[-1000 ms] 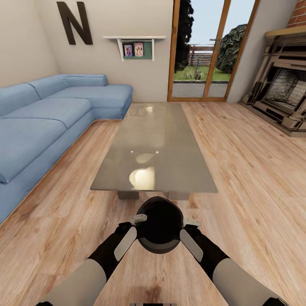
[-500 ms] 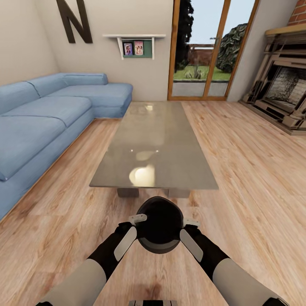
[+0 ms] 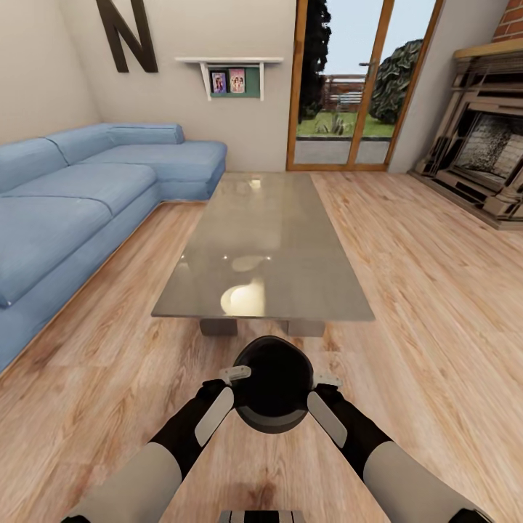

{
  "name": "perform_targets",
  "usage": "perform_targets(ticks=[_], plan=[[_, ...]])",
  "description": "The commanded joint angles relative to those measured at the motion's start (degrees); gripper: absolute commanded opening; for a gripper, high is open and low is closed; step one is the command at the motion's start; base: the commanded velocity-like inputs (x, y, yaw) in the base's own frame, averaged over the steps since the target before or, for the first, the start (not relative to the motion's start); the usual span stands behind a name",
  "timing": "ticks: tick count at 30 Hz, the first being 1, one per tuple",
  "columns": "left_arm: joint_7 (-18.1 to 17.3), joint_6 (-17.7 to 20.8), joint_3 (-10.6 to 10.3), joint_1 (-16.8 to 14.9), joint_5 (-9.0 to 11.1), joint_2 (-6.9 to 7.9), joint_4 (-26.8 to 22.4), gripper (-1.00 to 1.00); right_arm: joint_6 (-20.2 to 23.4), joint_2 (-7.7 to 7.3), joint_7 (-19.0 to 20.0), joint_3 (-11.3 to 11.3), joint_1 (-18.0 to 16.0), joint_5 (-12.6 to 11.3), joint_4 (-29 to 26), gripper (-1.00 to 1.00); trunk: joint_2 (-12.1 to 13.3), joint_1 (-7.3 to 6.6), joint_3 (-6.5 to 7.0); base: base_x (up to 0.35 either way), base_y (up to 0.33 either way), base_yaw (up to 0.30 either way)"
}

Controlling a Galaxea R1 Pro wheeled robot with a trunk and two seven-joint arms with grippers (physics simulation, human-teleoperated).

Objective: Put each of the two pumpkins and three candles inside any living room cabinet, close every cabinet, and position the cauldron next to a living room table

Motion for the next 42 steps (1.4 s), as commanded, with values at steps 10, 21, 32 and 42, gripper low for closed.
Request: perform_targets(ticks=[10, 21, 32, 42], plan=[[0.7, -0.2, -0.6, -0.1, 1.0, 0.40, -0.2, -1.00, 0.0, -0.02, -0.4, 0.5, -0.1, -2.2, -0.1, -1.00, 0.0, -0.01, -0.04, 0.107, 0.026, 0.000], [0.7, -0.2, -0.6, -0.1, 1.0, 0.40, -0.2, -1.00, -0.3, -0.01, -0.4, 0.5, -0.1, -2.2, -0.1, -1.00, 0.0, -0.01, -0.04, 0.034, 0.006, 0.000], [0.7, -0.2, -0.6, 0.0, 1.0, 0.40, -0.2, -1.00, -0.3, -0.01, -0.4, 0.5, -0.1, -2.2, -0.1, -1.00, -0.8, 0.43, -0.40, 0.009, 0.001, 0.000], [0.8, -0.2, -0.6, -0.1, 1.0, 0.40, -0.2, -1.00, -0.3, -0.01, -0.4, 0.5, -0.1, -2.2, -0.1, -1.00, -2.0, 1.09, -0.94, 0.000, 0.000, 0.000]])
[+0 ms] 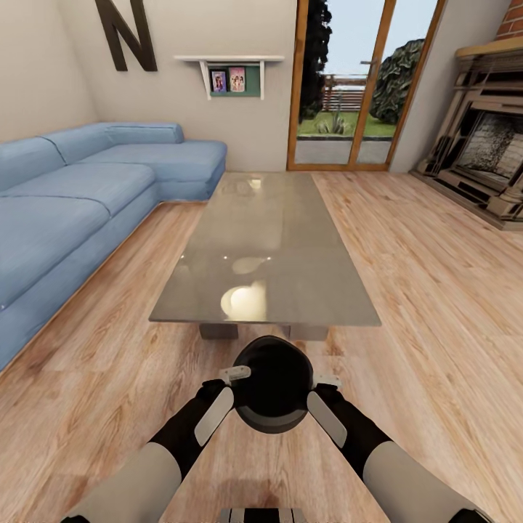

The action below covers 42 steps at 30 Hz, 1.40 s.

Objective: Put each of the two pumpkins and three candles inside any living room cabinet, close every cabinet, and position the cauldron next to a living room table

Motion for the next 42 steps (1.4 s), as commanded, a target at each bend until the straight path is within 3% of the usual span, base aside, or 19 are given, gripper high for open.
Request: perform_targets(ticks=[1, 42], plan=[[0.6, -0.1, -0.5, -0.1, 0.6, 0.31, -0.1, -1.00, -0.4, -0.08, -0.4, 0.6, -0.1, -2.5, -0.1, -1.00, -0.4, 0.20, -0.22, 0.000, 0.000, 0.000], [0.6, -0.1, -0.5, -0.1, 0.6, 0.31, -0.2, -1.00, -0.4, -0.08, -0.4, 0.6, -0.1, -2.5, -0.1, -1.00, -0.4, 0.23, -0.44, 0.047, 0.010, 0.000]])
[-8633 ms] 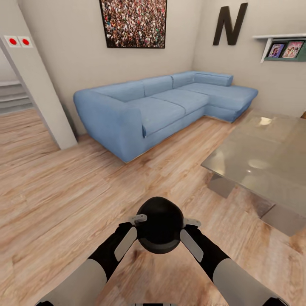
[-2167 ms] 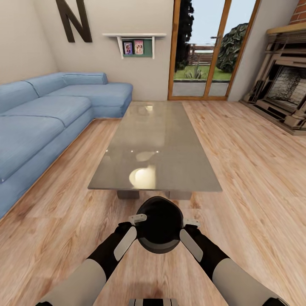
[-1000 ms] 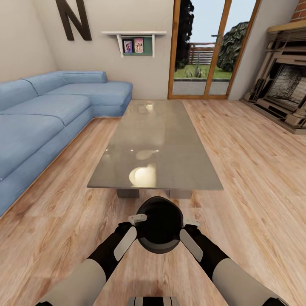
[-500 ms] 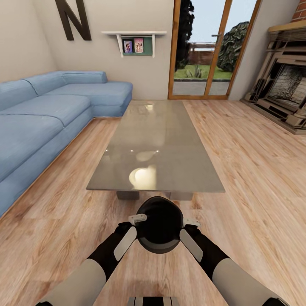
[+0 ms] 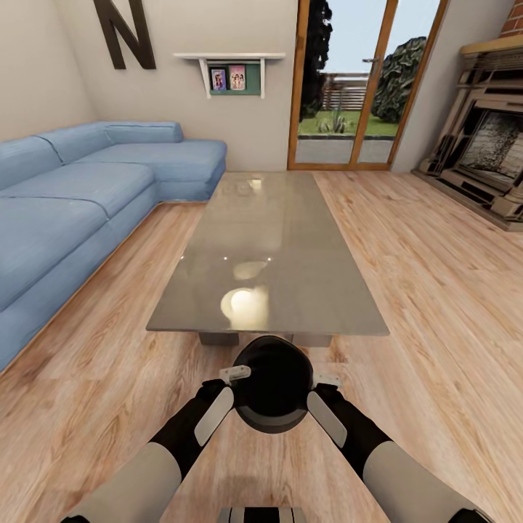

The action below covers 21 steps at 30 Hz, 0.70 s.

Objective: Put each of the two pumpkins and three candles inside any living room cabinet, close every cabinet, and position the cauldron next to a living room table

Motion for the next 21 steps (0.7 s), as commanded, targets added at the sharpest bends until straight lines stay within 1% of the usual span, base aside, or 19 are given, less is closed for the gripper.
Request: perform_targets(ticks=[1, 6, 8, 9, 14, 17, 21], plan=[[0.6, -0.1, -0.5, -0.1, 0.6, 0.28, -0.1, -1.00, -0.4, -0.09, -0.4, 0.6, -0.1, -2.5, 0.0, -1.00, 0.0, -0.02, -0.04, 0.002, 0.000, 0.000], [0.6, -0.1, -0.5, -0.1, 0.7, 0.21, -0.2, -1.00, -0.4, -0.09, -0.4, 0.6, -0.1, -2.5, 0.0, -1.00, 0.0, -0.02, -0.04, 0.000, 0.000, 0.000], [0.6, -0.1, -0.5, -0.1, 0.7, 0.20, -0.2, -1.00, -0.4, -0.09, -0.4, 0.6, -0.1, -2.5, -0.1, -1.00, -0.1, 0.03, -0.49, 0.000, 0.000, 0.000], [0.6, -0.1, -0.5, -0.1, 0.7, 0.20, -0.2, -1.00, -0.4, -0.09, -0.4, 0.6, -0.1, -2.5, -0.1, -1.00, -0.1, 0.03, -0.49, 0.000, 0.000, 0.000], [0.6, -0.1, -0.5, -0.1, 0.7, 0.20, -0.2, -1.00, -0.4, -0.09, -0.4, 0.6, -0.1, -2.5, 0.0, -1.00, -0.1, 0.16, -1.59, 0.000, 0.000, 0.000], [0.6, -0.1, -0.5, -0.1, 0.7, 0.20, -0.2, -1.00, -0.4, -0.09, -0.4, 0.6, -0.1, -2.5, 0.0, -1.00, -0.1, 0.16, -1.59, 0.000, 0.000, 0.000], [0.6, -0.1, -0.5, -0.1, 0.7, 0.20, -0.2, -1.00, -0.4, -0.09, -0.4, 0.6, -0.1, -2.5, 0.0, -1.00, -0.2, 0.26, -2.48, 0.000, 0.000, 0.000]])
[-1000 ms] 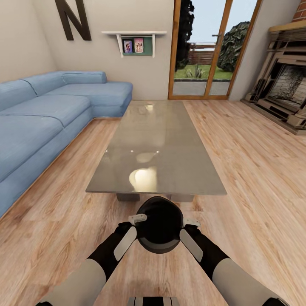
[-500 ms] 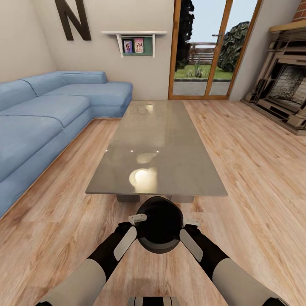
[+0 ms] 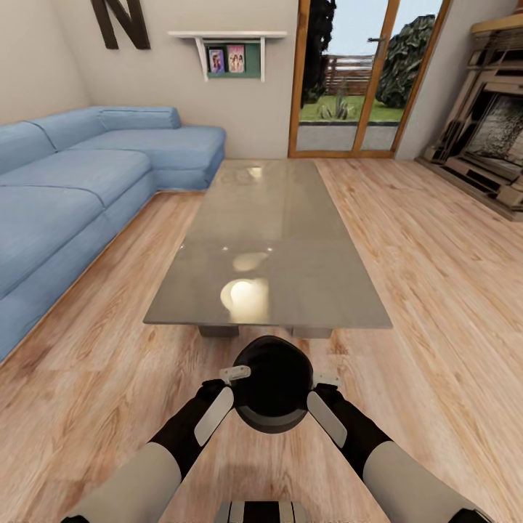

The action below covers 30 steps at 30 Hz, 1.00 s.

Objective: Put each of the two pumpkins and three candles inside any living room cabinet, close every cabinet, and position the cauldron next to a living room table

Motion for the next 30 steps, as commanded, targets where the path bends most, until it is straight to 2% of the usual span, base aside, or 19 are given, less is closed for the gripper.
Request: perform_targets(ticks=[1, 15, 16, 18, 19, 30], plan=[[0.6, -0.1, -0.4, -0.1, 0.5, 0.15, -0.2, -1.00, -0.4, -0.09, -0.4, 0.6, -0.1, -2.4, -0.1, -1.00, 0.0, 0.00, -0.27, 0.000, 0.000, 0.000], [0.7, -0.1, -0.4, -0.1, 0.5, 0.23, -0.2, -1.00, -0.4, -0.09, -0.4, 0.6, -0.1, -2.4, 0.0, -1.00, -0.1, 0.03, -0.49, 0.000, 0.000, 0.000], [0.7, -0.1, -0.4, -0.1, 0.5, 0.23, -0.2, -1.00, -0.4, -0.09, -0.4, 0.6, -0.1, -2.4, 0.0, 1.00, -0.1, 0.03, -0.49, 0.000, 0.000, 0.000], [0.7, -0.1, -0.4, -0.1, 0.5, 0.24, -0.2, -1.00, -0.4, -0.09, -0.4, 0.6, -0.1, -2.4, 0.0, 1.00, -0.1, 0.03, -0.49, 0.000, 0.000, 0.000], [0.7, -0.1, -0.4, -0.1, 0.5, 0.24, -0.2, 1.00, -0.4, -0.09, -0.4, 0.6, -0.1, -2.4, 0.0, 1.00, -0.1, 0.03, -0.49, 0.000, 0.000, 0.000], [0.6, -0.1, -0.4, -0.1, 0.5, 0.17, -0.3, 1.00, -0.4, -0.09, -0.4, 0.6, -0.1, -2.4, 0.0, 1.00, -0.1, 0.03, -0.49, 0.000, 0.000, 0.000]])
